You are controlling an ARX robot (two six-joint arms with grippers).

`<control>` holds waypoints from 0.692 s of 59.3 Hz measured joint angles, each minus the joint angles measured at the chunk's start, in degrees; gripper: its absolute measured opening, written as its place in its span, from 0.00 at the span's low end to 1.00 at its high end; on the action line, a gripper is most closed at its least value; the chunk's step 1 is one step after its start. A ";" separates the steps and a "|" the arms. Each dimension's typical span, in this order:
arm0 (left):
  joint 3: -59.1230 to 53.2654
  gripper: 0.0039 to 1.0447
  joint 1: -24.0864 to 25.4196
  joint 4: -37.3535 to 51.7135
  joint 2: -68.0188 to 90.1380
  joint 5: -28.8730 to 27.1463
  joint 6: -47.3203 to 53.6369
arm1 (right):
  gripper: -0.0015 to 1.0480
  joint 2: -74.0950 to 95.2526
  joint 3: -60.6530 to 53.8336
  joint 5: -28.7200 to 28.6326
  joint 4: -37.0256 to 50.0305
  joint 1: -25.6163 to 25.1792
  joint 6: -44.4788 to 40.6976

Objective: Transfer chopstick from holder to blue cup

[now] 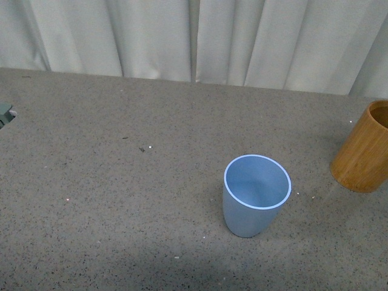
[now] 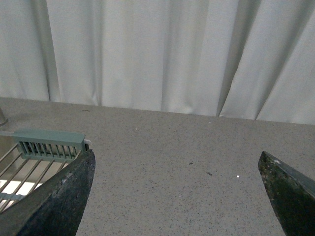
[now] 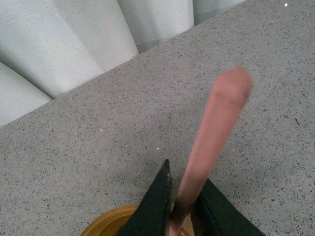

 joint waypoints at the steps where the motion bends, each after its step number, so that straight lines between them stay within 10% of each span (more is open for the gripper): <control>1: 0.00 0.94 0.00 0.00 0.00 0.00 0.00 | 0.05 0.00 -0.02 -0.22 0.11 -0.04 0.09; 41: 0.00 0.94 0.00 0.00 0.00 0.00 0.00 | 0.03 -11.10 0.50 0.09 -3.61 -0.63 -2.89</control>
